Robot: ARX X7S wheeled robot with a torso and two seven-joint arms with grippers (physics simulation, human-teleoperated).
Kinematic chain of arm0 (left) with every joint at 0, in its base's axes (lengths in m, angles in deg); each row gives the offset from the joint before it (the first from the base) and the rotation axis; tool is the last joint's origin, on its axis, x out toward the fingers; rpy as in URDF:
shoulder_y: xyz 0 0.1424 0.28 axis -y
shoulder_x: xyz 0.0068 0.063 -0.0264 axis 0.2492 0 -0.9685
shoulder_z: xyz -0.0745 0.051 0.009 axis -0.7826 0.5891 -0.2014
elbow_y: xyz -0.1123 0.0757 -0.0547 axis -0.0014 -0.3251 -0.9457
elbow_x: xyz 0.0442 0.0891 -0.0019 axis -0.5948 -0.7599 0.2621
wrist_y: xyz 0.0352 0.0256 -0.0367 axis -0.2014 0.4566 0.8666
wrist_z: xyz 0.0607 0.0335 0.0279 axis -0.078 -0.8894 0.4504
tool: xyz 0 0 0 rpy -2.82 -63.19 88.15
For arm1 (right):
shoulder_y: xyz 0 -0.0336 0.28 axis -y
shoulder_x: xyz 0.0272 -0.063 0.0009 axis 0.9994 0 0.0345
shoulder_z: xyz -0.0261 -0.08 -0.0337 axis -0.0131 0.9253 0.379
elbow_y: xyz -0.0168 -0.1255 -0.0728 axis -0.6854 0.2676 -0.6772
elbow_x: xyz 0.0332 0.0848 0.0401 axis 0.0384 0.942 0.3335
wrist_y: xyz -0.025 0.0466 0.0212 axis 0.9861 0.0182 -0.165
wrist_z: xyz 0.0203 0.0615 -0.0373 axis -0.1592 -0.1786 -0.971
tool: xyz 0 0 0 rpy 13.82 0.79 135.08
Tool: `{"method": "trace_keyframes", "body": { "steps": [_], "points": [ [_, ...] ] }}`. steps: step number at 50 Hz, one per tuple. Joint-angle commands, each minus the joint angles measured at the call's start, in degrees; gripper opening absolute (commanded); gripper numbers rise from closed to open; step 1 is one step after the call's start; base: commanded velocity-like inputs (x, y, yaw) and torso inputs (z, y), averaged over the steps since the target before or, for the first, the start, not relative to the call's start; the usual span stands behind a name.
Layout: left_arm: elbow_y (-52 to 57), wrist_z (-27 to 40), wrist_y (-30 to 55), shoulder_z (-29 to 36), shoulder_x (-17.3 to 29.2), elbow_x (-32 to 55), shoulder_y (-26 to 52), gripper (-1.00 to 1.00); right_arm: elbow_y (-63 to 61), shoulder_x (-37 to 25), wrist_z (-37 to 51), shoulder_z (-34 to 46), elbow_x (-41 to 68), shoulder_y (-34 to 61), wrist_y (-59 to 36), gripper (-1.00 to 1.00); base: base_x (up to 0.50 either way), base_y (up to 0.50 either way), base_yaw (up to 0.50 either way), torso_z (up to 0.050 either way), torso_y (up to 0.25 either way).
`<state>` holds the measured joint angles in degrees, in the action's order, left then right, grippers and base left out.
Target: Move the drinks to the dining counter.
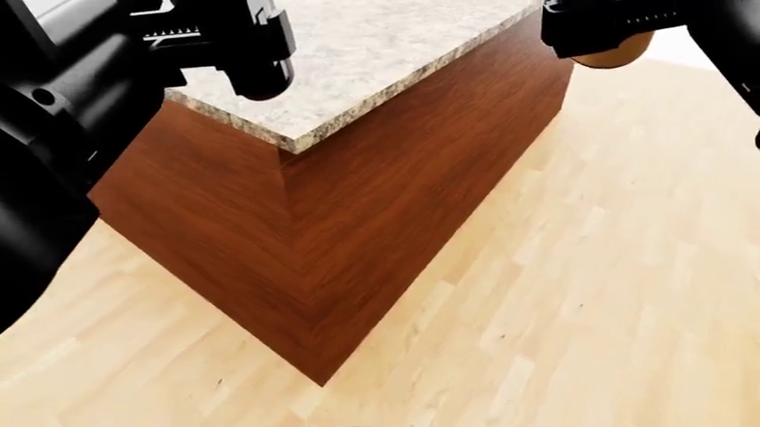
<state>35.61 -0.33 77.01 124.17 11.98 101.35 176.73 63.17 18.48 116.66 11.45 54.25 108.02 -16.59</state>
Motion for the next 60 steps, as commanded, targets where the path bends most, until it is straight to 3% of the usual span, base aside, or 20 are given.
{"method": "trace_keyframes", "body": {
  "steps": [1, 24, 33, 60],
  "points": [
    [-0.2, 0.0, -0.7, -0.5, 0.1, 0.1, 0.6, -1.00, 0.1, 0.3, -0.6, -0.3, -1.0, 0.1, -0.7, -1.00, 0.00, 0.00, 0.50, 0.000, 0.000],
    [-0.1, 0.1, -0.8, -0.5, 0.1, 0.0, 0.3, -1.00, -0.2, 0.6, -1.4, -0.7, -1.3, -0.6, 0.0, -1.00, 0.00, 0.00, 0.50, 0.000, 0.001],
    [0.7, 0.4, -1.1, -0.6, 0.4, 0.0, -0.1, -1.00, -1.8, 0.4, -1.9, -2.0, -2.2, -2.3, 2.6, -1.00, -0.11, -0.10, 0.00, 0.000, 0.001],
    [0.8, 0.6, -1.4, -0.5, 0.1, -0.7, -0.5, -1.00, -1.8, 1.4, -4.0, -0.9, -3.7, -6.1, 3.7, -1.00, -0.45, 0.26, 0.00, 0.000, 0.002]
  ]
}}
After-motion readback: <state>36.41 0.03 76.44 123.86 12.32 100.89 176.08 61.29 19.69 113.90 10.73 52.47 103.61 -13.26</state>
